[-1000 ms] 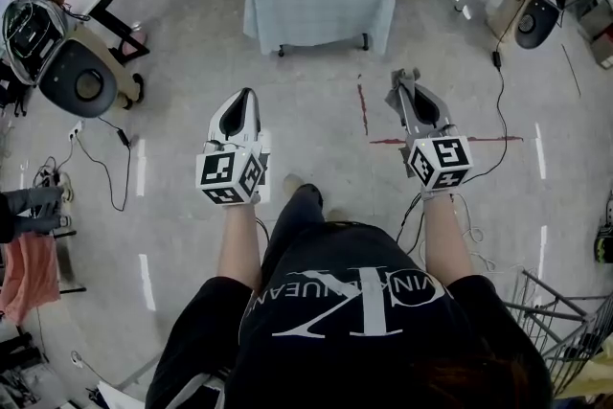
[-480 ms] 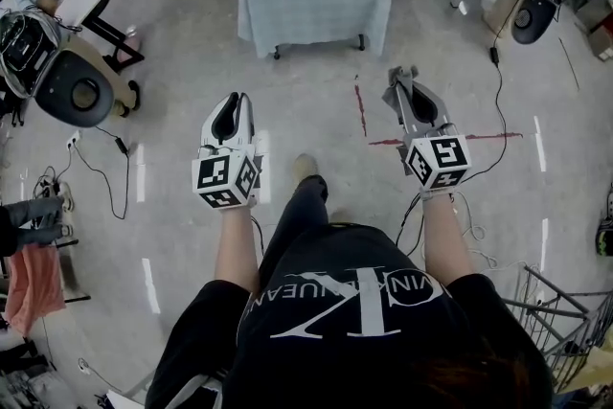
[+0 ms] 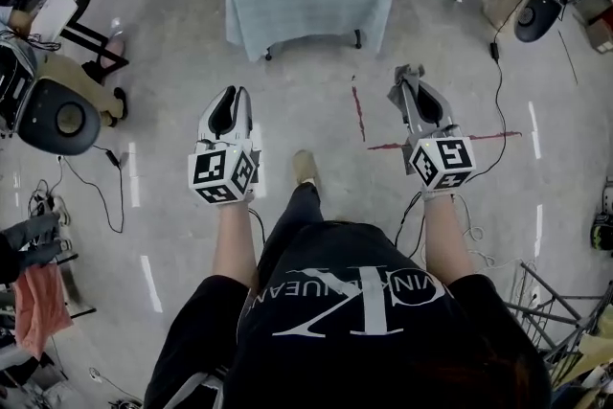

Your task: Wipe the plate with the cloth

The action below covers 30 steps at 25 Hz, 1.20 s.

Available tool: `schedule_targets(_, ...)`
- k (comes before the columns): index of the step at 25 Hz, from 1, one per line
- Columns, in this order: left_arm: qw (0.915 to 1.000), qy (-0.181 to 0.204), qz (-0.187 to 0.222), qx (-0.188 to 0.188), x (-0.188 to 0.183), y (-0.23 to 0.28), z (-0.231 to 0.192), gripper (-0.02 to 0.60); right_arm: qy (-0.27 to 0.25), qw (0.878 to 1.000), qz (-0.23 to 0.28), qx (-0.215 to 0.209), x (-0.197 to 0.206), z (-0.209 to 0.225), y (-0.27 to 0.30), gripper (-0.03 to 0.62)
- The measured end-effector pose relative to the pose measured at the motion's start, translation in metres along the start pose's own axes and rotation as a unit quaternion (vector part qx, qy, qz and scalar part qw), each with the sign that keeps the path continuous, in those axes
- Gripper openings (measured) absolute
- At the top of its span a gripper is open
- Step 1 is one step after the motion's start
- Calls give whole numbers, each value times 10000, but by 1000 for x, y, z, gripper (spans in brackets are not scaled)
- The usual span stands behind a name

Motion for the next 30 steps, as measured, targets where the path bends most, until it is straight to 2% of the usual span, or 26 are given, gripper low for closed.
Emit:
schedule_targets(10, 9990, -77, -416, 115, 0, 137, -34, 0, 332, 9989, -296, 175, 10, 58, 122, 41)
schedule_targets(18, 9982, -95, -521, 283, -13, 229, -55, 0, 475, 9974, -350, 425, 8, 97, 194, 41)
schedule_targets(24, 9981, -121, -513, 315, -20, 281, -71, 0, 454, 9972, -273, 525, 0, 115, 235, 41)
schedule_targets(30, 9964, -219, -705, 410, -11, 305, -67, 0, 474, 9964, -414, 560, 5, 125, 248, 41)
Point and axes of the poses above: the fingertips, and each gripper's own axes: y forward along the fingers, z to its right, x out of its underside, the point moved 3 cm from there along -y, backward along the fingers, and after that the axes turned 13 degrees about -x, right-handed, at the moved point
